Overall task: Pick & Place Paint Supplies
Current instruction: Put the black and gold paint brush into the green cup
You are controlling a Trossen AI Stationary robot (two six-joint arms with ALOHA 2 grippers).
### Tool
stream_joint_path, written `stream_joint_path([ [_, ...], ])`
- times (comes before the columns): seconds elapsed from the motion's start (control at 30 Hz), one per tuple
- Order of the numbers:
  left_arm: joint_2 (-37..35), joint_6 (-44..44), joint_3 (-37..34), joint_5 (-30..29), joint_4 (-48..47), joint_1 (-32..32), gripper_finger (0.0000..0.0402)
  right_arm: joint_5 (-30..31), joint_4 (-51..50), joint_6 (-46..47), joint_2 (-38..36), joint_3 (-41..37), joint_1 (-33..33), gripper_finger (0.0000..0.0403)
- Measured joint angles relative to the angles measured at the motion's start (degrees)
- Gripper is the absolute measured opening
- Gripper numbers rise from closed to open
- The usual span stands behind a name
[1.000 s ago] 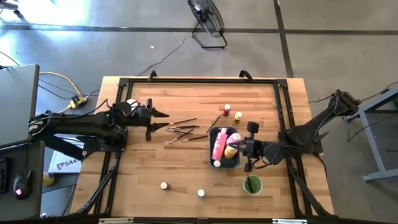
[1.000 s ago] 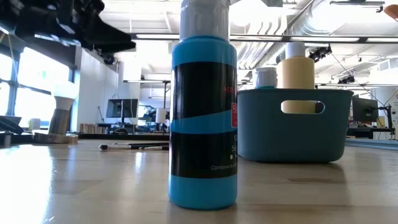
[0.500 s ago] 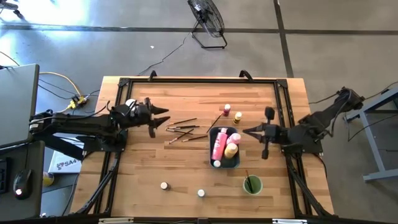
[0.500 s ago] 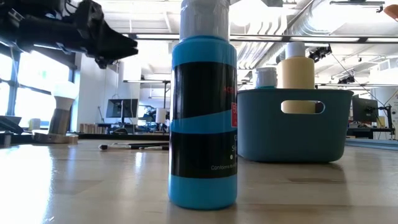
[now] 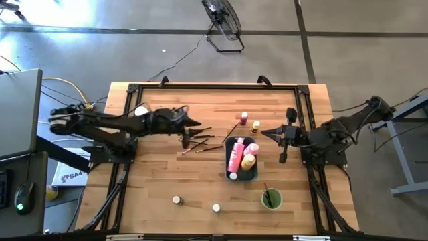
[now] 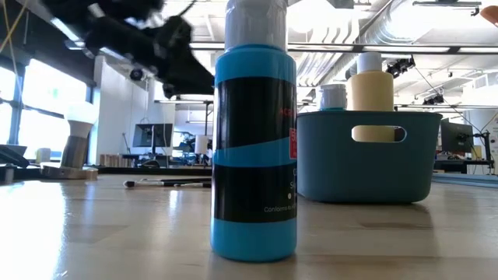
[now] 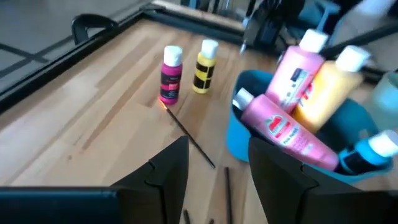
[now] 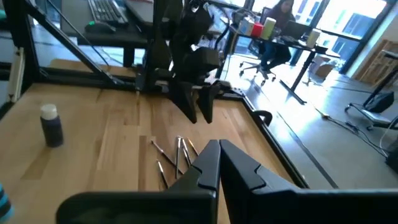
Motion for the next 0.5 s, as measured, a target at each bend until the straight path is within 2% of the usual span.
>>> stream_joint_path([
  [0.2, 7.0, 5.6, 11.1, -0.3, -10.6, 0.0, 0.0163, -3.6, -3.0, 3.5, 0.0, 0.0, -1.4, 0.0002],
  [0.4, 8.5, 8.7, 12.8, -0.4, -11.5, 2.8, 0.0163, -4.1, -4.9, 7.9, 0.0, 0.0, -1.6, 0.0002],
  [0.5, 8.5, 8.6, 12.8, 3.2, -11.1, 7.0, 0.0163, -3.8, -5.0, 8.0, 0.0, 0.0, -2.3, 0.0002],
])
